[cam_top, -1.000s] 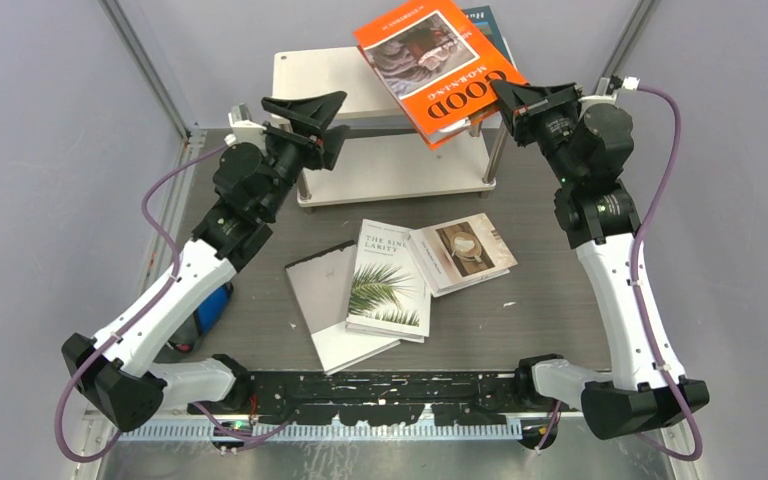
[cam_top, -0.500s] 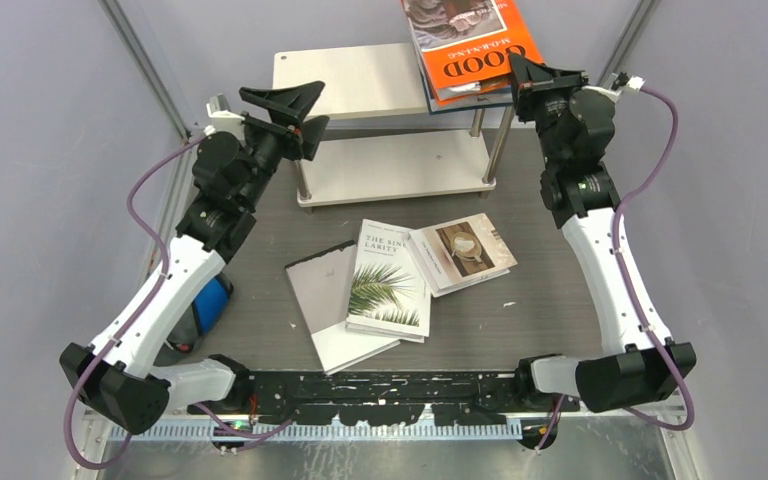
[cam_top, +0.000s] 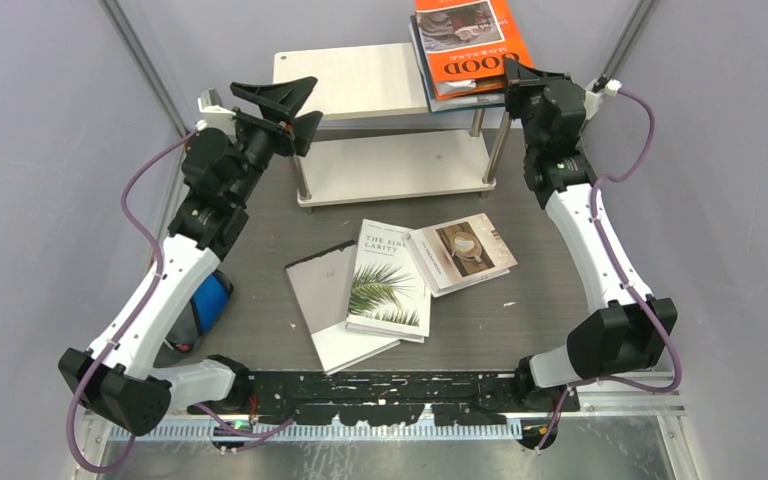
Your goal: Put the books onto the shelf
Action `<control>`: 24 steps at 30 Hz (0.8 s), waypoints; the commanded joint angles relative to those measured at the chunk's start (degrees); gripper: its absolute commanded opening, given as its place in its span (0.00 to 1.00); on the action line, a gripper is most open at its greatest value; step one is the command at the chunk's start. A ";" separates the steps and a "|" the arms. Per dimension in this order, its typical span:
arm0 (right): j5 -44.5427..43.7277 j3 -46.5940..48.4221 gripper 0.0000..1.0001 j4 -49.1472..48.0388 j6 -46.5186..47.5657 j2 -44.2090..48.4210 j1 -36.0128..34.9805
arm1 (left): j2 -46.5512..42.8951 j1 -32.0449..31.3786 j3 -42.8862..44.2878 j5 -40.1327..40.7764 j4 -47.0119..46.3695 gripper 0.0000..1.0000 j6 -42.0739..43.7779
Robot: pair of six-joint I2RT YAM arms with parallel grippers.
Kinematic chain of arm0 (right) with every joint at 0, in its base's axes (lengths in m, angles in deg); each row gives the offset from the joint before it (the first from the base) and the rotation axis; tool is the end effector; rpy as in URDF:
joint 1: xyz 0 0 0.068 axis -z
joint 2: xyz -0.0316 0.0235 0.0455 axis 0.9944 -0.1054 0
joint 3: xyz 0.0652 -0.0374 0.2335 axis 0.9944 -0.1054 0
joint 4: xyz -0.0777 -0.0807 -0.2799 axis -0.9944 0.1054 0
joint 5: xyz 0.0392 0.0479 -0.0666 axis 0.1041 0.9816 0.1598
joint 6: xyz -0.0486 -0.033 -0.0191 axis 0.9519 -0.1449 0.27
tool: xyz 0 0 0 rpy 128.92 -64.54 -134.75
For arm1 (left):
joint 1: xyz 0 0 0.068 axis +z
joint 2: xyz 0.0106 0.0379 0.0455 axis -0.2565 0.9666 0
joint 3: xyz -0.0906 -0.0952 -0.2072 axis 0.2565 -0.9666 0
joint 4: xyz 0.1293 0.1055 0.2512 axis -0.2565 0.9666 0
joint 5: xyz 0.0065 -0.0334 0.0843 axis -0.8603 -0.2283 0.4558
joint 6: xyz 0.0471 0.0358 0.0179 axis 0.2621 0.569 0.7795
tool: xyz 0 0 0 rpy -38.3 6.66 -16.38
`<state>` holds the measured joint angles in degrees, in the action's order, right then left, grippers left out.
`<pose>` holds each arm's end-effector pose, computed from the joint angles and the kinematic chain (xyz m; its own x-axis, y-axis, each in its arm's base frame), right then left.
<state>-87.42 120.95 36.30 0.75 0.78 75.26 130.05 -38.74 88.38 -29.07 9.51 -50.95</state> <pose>0.3873 0.0483 0.4281 0.0939 0.9790 -0.1809 -0.0622 0.1871 0.9804 0.3037 -0.1346 0.4435 -0.3977 -0.9160 -0.0524 0.2067 -0.0338 -0.9778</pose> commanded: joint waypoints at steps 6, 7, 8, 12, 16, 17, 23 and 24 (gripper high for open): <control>-3.10 4.13 0.01 -7.51 -2.59 -0.20 -0.27 | 0.36 0.98 3.04 -2.69 -1.91 0.85 -0.23; -3.01 4.11 0.01 -7.61 -2.82 -0.29 -0.22 | 0.44 1.07 3.08 -2.73 -1.98 0.84 -0.30; -2.83 4.18 0.01 -7.61 -3.09 -0.44 -0.25 | 0.55 1.11 3.10 -2.74 -2.00 0.84 -0.34; -2.54 3.98 0.01 -7.71 -4.07 -0.71 -0.48 | 1.00 1.27 3.28 -2.91 -2.25 0.84 -0.60; -2.73 3.37 0.01 -7.73 -4.49 -0.57 -1.09 | 1.30 1.29 3.28 -3.21 -2.44 0.84 -0.82; -2.83 3.25 0.01 -7.71 -4.51 -0.56 -1.21 | 1.33 1.37 3.28 -3.26 -2.44 0.84 -0.90; -3.00 2.84 0.01 -7.46 -4.48 -0.47 -1.93 | 1.42 1.55 3.37 -3.61 -2.48 0.84 -1.00; -3.41 2.68 0.01 -7.23 -4.42 -0.33 -2.02 | 1.47 1.62 3.37 -3.72 -2.52 0.84 -1.08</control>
<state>-88.89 121.71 35.05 -2.24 -0.82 73.77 131.71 -37.62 89.23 -31.00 9.37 -51.89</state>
